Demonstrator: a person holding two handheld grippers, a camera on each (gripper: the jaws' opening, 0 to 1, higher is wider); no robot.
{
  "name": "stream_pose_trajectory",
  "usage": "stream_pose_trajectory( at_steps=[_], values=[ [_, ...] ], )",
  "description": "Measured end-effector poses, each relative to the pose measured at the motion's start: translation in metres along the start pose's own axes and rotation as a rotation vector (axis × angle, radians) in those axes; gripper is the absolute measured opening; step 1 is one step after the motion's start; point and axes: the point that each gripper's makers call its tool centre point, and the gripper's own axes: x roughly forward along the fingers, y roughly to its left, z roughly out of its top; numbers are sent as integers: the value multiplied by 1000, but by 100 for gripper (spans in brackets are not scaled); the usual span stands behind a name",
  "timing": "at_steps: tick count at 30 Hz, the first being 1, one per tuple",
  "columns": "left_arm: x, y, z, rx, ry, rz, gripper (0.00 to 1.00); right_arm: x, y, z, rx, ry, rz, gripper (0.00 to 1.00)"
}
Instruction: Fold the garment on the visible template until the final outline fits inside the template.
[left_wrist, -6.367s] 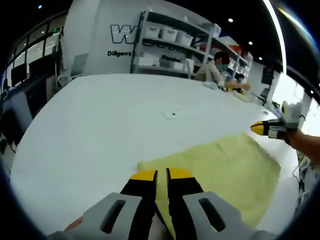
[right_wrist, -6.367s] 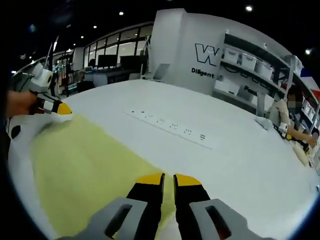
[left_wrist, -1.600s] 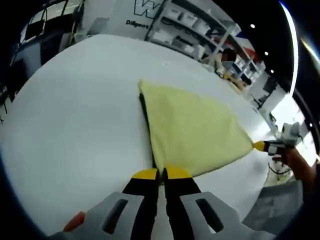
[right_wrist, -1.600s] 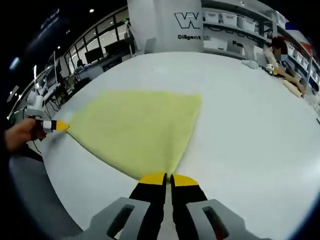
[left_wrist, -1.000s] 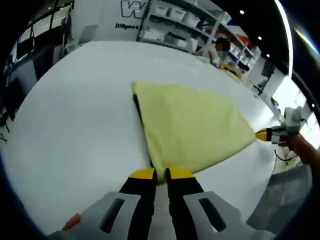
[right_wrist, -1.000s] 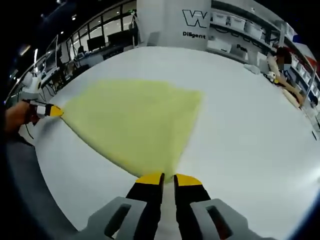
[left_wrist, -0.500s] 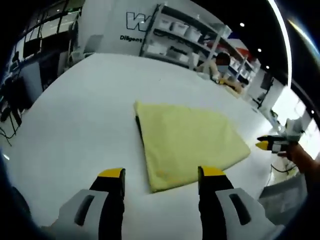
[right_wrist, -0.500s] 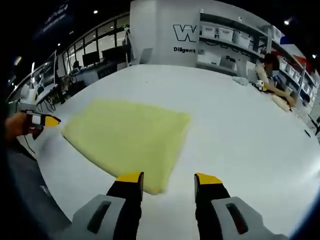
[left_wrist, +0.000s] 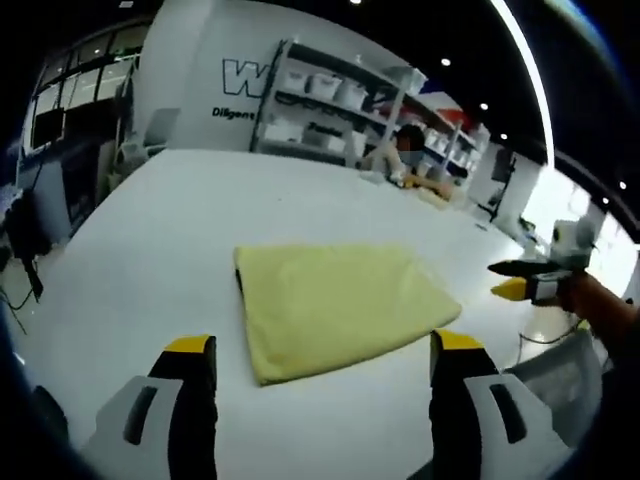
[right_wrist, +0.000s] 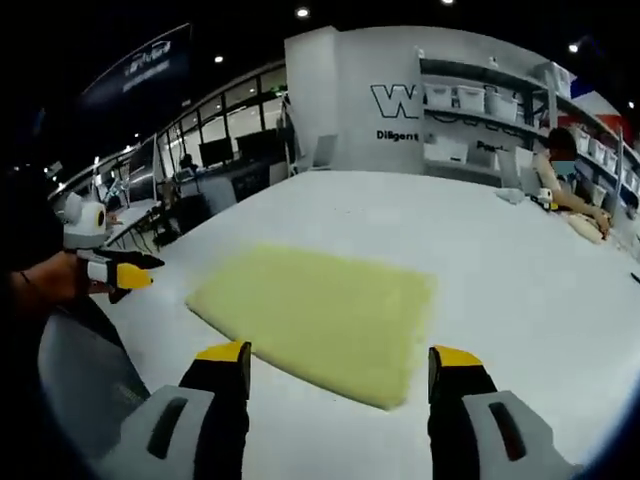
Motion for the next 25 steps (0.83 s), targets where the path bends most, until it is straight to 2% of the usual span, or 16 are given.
stream_pose_trajectory(
  at_steps=[6,11,12,13,14,17,19,21,23,25],
  values=[
    [-16,-31,0,57,-47,-51,92,-7,31,-5,13,-25,27,86],
    [-20,-46,1,93,-91,-57,97,-9,40,-6,13,-64,1,94],
    [-20,-47,1,96,-99,-53,97,-9,40,-6,6,-62,-4,95],
    [-19,-47,1,94,-108,-52,98,-11,33,-1,-27,-74,-40,95],
    [-18,-48,-1,100,-109,-53,98,-12,32,4,-17,-100,-42,95],
    [-15,-48,-6,107,-99,-51,99,-16,34,6,48,-115,-29,97],
    [-15,-46,-6,104,-107,-48,99,-19,33,5,8,-107,-47,97],
    [-18,-41,-2,94,-122,-32,99,-20,32,9,2,-128,-56,98],
    [-21,-37,2,93,-142,-17,99,-19,31,4,-15,-97,-62,98],
    [-21,-35,0,89,-135,-15,99,-18,30,1,-26,-89,-67,99]
  ],
)
